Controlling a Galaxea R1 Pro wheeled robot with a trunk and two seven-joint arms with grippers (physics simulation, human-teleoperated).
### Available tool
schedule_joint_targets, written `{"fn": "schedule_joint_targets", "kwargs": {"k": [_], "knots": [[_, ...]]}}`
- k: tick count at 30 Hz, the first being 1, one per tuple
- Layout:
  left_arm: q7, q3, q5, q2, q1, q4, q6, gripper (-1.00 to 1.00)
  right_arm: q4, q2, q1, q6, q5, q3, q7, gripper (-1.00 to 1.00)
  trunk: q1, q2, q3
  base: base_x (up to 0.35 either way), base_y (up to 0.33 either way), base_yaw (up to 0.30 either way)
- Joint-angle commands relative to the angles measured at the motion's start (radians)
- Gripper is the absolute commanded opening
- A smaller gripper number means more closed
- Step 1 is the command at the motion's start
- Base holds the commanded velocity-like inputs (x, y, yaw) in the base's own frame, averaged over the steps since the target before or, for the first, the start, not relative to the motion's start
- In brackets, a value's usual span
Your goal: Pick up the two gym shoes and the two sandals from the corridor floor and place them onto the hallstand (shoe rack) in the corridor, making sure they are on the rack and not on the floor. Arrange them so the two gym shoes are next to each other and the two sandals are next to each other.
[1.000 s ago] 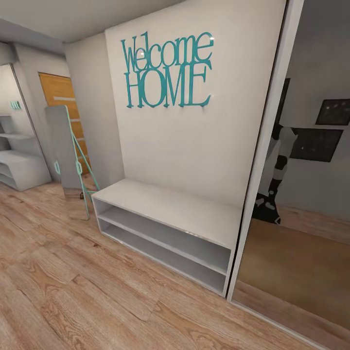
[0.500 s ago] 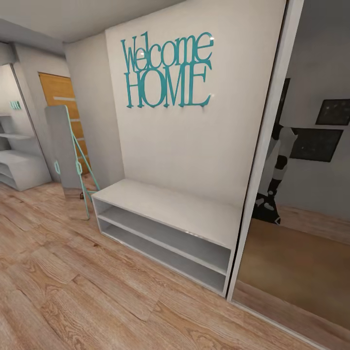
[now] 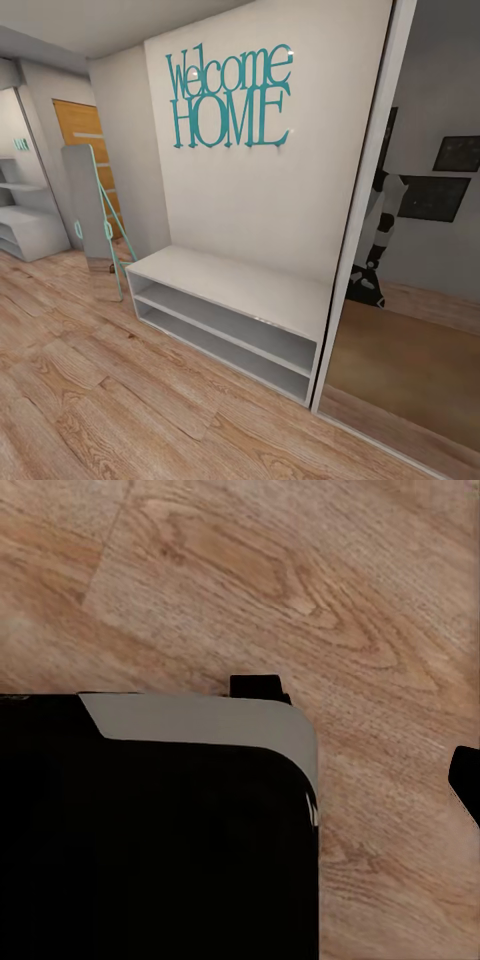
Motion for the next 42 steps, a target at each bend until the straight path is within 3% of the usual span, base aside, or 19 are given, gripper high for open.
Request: {"fn": "schedule_joint_targets", "kwargs": {"k": [1, 11, 21, 34, 42], "knots": [[0.000, 0.000, 0.000, 0.000, -0.007, -0.004, -0.003, 1.00, -0.008, 0.000, 0.000, -0.002, 0.000, -0.001, 0.001, 1.00, 0.000, -0.001, -0.001, 0.000, 0.000, 0.000], [-0.002, 0.001, 0.001, 0.003, -0.018, -0.006, -0.002, 1.00, -0.021, 0.001, 0.000, -0.002, 0.006, -0.001, 0.002, 1.00, 0.000, -0.001, -0.001, 0.000, 0.000, 0.020], [-0.002, 0.000, 0.002, 0.003, -0.017, -0.004, -0.002, 1.00, -0.022, 0.001, 0.000, -0.002, 0.007, -0.001, 0.002, 1.00, 0.000, -0.001, -0.001, -0.034, 0.000, 0.271], [-0.002, 0.000, 0.002, 0.003, -0.016, -0.004, -0.002, 1.00, -0.022, 0.001, 0.000, -0.002, 0.007, -0.001, 0.001, 1.00, 0.000, -0.001, -0.001, -0.307, 0.006, 0.298], [-0.002, 0.000, 0.002, 0.003, -0.016, -0.004, -0.002, 1.00, -0.022, 0.000, 0.000, -0.002, 0.007, -0.001, 0.000, 1.00, 0.000, -0.001, -0.001, -0.294, 0.195, 0.299]]}}
